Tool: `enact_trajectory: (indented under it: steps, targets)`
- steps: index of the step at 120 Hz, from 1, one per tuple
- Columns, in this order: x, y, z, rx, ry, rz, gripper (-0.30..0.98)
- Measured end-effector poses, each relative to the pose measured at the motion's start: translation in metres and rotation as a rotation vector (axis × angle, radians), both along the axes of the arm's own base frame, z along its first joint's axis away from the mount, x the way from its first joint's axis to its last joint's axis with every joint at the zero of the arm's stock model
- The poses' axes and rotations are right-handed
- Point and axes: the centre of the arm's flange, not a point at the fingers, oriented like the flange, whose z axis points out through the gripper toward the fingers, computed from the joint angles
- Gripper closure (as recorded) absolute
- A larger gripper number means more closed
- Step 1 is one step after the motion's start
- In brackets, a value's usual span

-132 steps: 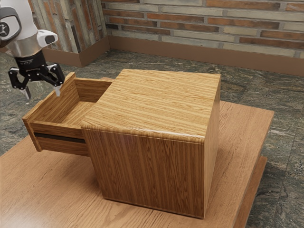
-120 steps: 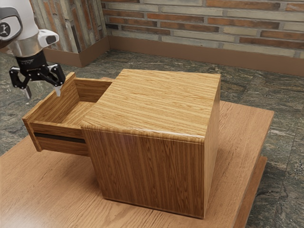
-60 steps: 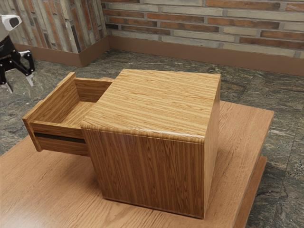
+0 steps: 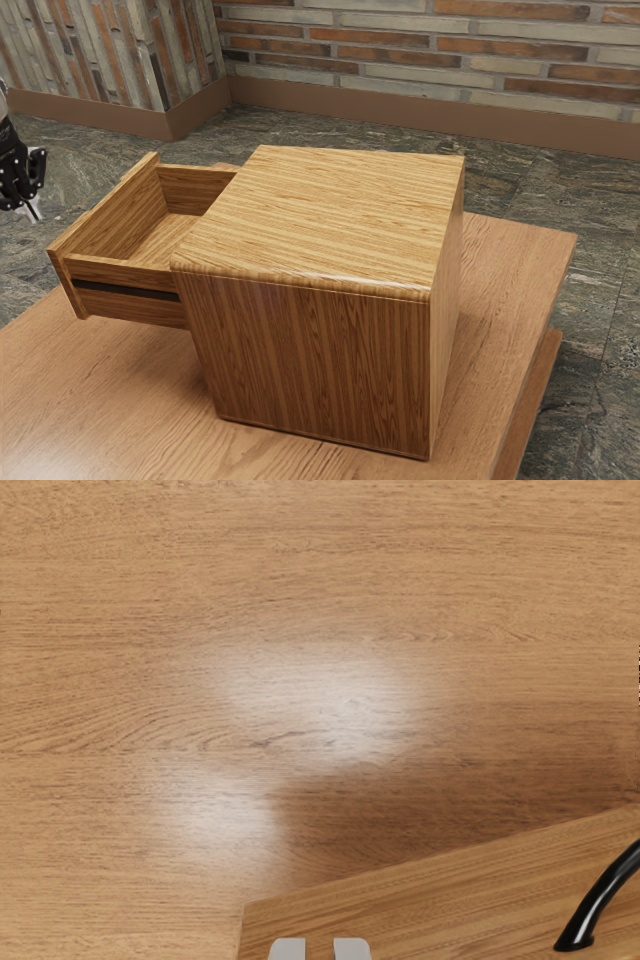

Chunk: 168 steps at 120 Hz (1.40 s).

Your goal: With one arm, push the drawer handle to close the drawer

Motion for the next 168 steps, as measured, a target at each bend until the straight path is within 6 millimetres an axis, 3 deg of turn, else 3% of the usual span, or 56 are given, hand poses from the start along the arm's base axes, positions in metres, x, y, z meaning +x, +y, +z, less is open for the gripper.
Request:
enact_trajectory:
  steps: [12, 51, 71, 97, 141, 168]
  targets:
    - [-0.003, 0.021, -0.006, 0.011, -0.026, 0.091, 0.77]
    - [0.024, 0.027, -0.024, 0.077, -0.064, 0.135, 0.78]
    - [0.028, 0.05, -0.039, 0.099, -0.058, 0.169, 0.78]
    - [0.039, 0.064, -0.053, 0.123, -0.077, 0.177, 0.79]
    - [0.051, 0.064, -0.061, 0.101, -0.122, 0.233, 0.79]
    - [0.067, 0.047, -0.071, 0.097, -0.117, 0.223, 0.79]
